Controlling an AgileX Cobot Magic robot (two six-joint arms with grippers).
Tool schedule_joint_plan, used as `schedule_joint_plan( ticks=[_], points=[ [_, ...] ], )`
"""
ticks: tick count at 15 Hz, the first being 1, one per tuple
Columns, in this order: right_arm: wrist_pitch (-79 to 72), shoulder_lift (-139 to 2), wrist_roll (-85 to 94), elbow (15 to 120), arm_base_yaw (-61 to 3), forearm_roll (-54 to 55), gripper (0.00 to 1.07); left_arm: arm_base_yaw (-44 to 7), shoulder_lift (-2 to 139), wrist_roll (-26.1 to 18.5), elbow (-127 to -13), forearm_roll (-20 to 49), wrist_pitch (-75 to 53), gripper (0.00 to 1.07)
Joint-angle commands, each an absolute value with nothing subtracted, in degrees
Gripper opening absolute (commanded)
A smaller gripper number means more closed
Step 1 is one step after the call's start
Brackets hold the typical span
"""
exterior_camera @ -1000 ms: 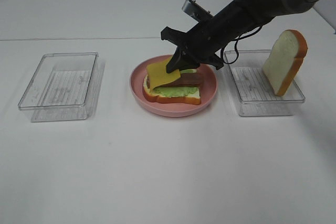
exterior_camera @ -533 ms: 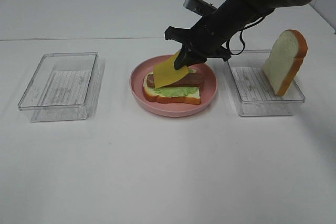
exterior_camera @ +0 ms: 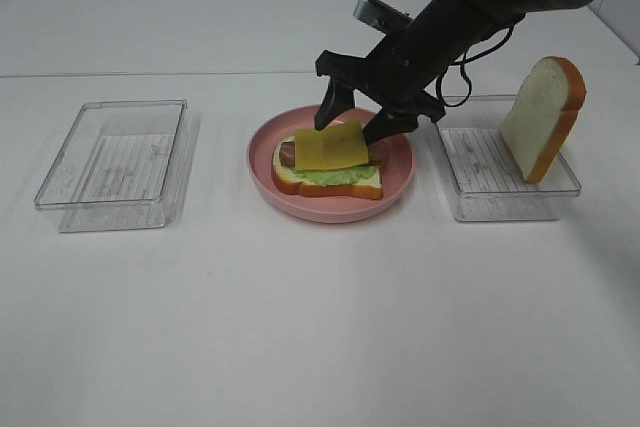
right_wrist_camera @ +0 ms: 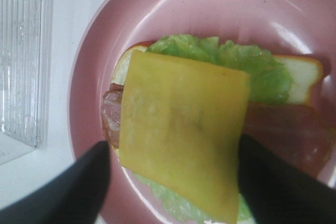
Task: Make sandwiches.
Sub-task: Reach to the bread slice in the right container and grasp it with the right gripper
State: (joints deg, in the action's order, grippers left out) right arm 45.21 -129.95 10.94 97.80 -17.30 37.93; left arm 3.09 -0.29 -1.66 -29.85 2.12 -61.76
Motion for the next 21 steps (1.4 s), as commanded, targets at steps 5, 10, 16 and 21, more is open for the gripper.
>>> schedule_joint_plan(
  ticks=[5,10,16,21],
  points=[
    [49.4,-116.9,10.3,98.5,-17.1,25.8,0.99,2.8,-1.6,-1.3,-29.7,2.1,-61.5,0.98],
    [67.3,-113.2,5.7,105.9,-7.2,13.8,0.99,2.8,-1.6,-1.3,-29.7,2.1,-61.5,0.98],
    [73.9,-119.6,4.7,114.6,2.3,9.9,0.99,2.8,-1.6,-1.3,-29.7,2.1,-61.5,0.98],
    [72.9,-125.9,4.5,116.8,3.7,9.4,0.99,2.8,-1.6,-1.3,-29.7,2.1,-61.5,0.98]
  ],
)
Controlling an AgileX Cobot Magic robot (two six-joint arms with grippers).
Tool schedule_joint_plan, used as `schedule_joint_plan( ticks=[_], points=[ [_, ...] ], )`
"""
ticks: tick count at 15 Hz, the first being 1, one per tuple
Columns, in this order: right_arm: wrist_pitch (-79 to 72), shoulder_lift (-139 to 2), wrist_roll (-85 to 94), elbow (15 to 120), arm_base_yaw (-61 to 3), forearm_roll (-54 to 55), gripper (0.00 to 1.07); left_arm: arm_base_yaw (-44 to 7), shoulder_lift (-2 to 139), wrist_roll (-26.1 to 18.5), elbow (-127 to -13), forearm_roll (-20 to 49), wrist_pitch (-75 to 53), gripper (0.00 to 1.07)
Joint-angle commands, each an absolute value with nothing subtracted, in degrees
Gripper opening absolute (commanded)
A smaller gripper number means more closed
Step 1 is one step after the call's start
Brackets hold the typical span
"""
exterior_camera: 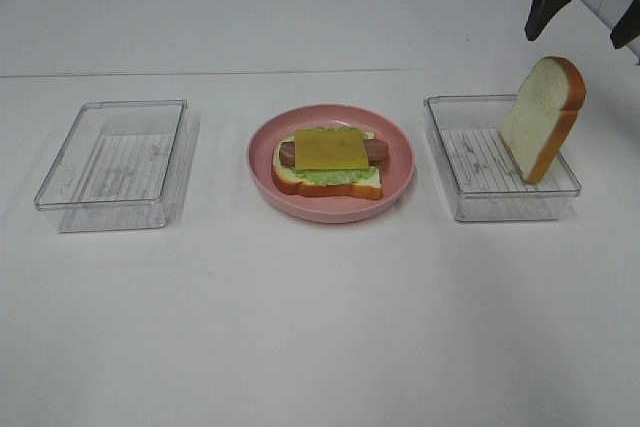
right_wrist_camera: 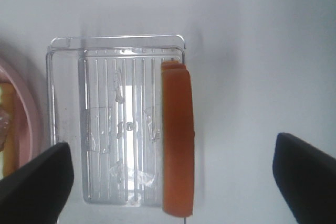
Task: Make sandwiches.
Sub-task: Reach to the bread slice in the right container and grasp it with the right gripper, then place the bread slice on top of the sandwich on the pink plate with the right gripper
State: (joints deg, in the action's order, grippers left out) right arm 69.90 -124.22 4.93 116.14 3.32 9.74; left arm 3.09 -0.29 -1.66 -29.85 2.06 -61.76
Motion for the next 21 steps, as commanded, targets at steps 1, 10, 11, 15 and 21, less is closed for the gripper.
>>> schedule_joint_plan(
  ticks=[1,10,11,15,21],
  points=[
    [72.9,-127.8,4.5,116.8,3.7,9.6,0.99,2.8,-1.6,-1.3,-29.7,2.1,-61.5,0.98],
    [73.9,-133.3,4.2,116.8,3.7,10.0,0.8,2.8,-1.6,-1.3,-29.7,2.1,-61.5,0.98],
    [74.0,-133.4,4.2,116.8,3.7,10.0,0.73,2.8,-1.6,-1.3,-29.7,2.1,-61.5,0.98],
    [76.3,-133.5,2.5,116.8,3.7,8.0,0.08,2.8,-1.6,-1.3,-29.7,2.1,-61.5,0.98],
    [76.2,-127.5,2.2,116.8,3.6,8.6,0.01,2.8,-1.6,-1.3,-29.7,2.1,-61.5,0.98]
  ],
)
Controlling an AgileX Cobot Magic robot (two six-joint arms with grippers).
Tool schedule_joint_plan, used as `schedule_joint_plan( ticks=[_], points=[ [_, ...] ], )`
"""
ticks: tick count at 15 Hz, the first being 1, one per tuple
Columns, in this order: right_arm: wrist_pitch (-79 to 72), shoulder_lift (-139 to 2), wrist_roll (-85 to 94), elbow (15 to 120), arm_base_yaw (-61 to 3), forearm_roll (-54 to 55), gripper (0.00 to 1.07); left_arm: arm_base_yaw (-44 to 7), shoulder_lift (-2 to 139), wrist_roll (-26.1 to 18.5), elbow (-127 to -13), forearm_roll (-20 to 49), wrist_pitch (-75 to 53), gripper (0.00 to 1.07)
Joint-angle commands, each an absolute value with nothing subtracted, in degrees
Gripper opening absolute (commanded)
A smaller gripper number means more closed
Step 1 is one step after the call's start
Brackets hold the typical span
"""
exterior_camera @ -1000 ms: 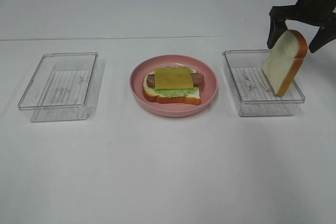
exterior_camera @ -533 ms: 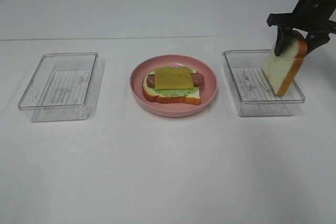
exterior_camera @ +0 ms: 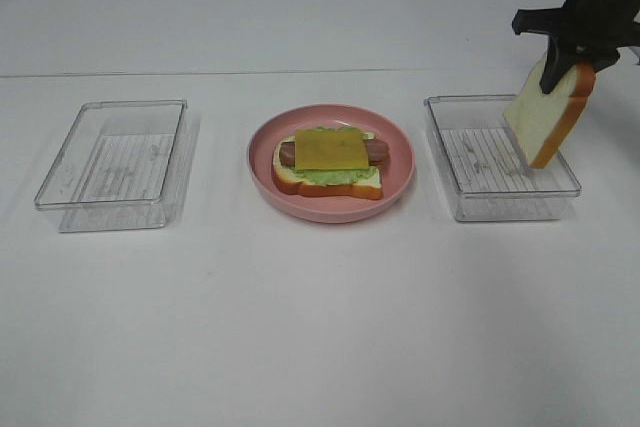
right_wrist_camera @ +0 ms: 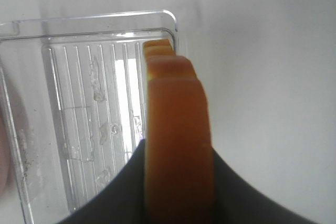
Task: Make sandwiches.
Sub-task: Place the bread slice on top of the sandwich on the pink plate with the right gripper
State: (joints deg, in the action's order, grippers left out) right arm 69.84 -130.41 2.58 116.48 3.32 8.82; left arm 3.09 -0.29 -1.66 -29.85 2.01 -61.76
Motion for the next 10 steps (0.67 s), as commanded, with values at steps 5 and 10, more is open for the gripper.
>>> schedule_joint_plan(
  ticks=[5,10],
  points=[
    [71.4,-113.8,10.3,106.5,2.9,28.1,0.01,2.8,-1.6,-1.3,-29.7,2.1,-61.5,0.98],
    [54.9,-104.7,22.1,82.5,0.2,53.6,0.01,2.8,-1.6,-1.3,-29.7,2.1,-61.5,0.98]
  ],
)
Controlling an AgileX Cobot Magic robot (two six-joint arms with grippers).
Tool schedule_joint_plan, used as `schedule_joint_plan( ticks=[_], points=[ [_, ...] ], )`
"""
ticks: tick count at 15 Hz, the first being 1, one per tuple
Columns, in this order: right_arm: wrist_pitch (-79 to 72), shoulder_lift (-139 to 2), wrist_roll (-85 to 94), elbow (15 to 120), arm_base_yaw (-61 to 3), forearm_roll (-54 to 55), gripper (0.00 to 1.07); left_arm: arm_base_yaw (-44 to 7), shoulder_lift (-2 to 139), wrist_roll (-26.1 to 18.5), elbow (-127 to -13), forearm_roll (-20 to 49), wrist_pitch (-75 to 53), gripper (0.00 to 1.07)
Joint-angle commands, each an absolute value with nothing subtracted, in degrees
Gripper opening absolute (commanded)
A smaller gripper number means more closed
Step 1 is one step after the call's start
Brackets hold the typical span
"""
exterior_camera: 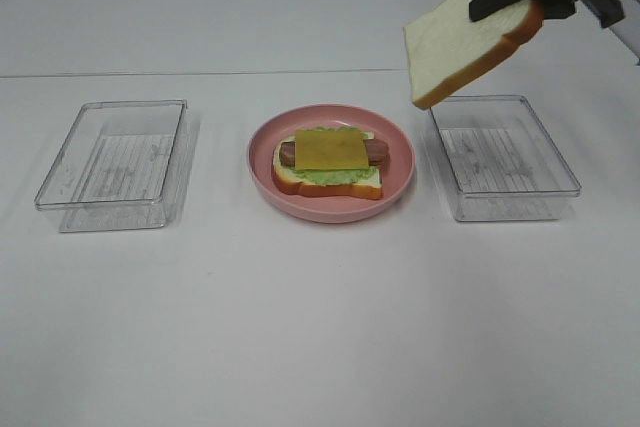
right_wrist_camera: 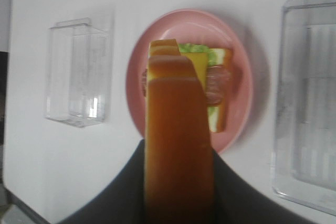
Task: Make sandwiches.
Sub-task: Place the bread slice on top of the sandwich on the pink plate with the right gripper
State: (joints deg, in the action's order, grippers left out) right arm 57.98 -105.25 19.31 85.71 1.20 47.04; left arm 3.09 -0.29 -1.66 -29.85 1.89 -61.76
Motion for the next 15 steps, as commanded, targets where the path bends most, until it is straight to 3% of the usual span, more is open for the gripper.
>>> schedule_joint_plan(
  ticks=[1,7,10,15],
  points=[
    [54.8,-105.5,23.8,81.8,-0.8,55.2,0.01,2.8,-1.6,-1.3,-29.7,2.1,-61.5,0.98],
    [44.9,-118.3,25.1,85.5,-14.6,62.9,0.01,2.8,-1.6,-1.3,-29.7,2.1,-61.5,0.98],
    [47.4,-124.3,23.7,91.1,-15.1,63.5,0.01,2.8,-1.6,-1.3,-29.7,2.1,-61.5,0.98],
    [47.2,-127.9,17.1,96.7,-15.0,52.3,0.01,2.8,-1.6,-1.3,-29.7,2.1,-61.5,0.98]
  ],
)
